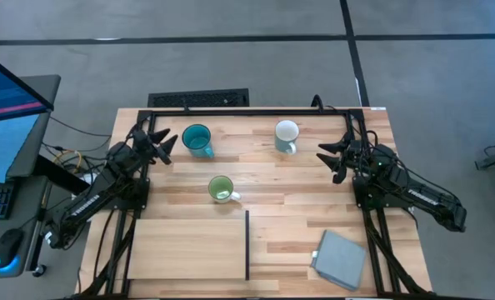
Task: Stack small to large cups/mugs on shelf
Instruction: Put the blue mug on the shelf
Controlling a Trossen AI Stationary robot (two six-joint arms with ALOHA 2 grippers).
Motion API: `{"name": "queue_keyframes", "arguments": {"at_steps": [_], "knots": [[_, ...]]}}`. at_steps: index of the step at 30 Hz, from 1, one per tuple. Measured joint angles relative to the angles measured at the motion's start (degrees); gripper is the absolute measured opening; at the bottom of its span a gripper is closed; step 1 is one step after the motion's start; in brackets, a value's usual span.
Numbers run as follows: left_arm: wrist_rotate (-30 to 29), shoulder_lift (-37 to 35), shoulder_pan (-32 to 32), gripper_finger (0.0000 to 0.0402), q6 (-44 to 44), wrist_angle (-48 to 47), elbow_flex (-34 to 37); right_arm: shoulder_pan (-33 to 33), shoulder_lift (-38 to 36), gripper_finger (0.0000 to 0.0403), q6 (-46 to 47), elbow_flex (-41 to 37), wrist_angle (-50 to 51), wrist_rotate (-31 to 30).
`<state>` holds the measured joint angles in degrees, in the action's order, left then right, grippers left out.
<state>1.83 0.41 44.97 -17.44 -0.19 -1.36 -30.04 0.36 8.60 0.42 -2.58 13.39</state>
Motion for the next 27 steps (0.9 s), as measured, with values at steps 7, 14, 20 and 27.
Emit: {"name": "queue_keyframes", "arguments": {"at_steps": [7, 14, 20, 27], "knots": [[-0.4, 6.8, 0.0, 0.0248, 5.0, -2.2, -2.5, 0.0, 0.0, 0.0209, -0.1, 0.0, 0.0, -4.6], [-0.8, 19.5, 0.0, 0.0248, 7.2, -5.6, -10.7, 0.0, 0.0, 0.0209, -0.1, 0.0, 0.0, -11.6], [-1.2, 30.9, 0.0, 0.0248, 7.1, -12.8, -18.6, 0.0, 0.0, 0.0209, -0.1, 0.0, 0.0, -12.0], [-1.2, 42.3, 0.0, 0.0248, 8.2, -13.3, -24.7, 0.0, 0.0, 0.0209, 0.0, 0.0, 0.0, -12.0]]}}
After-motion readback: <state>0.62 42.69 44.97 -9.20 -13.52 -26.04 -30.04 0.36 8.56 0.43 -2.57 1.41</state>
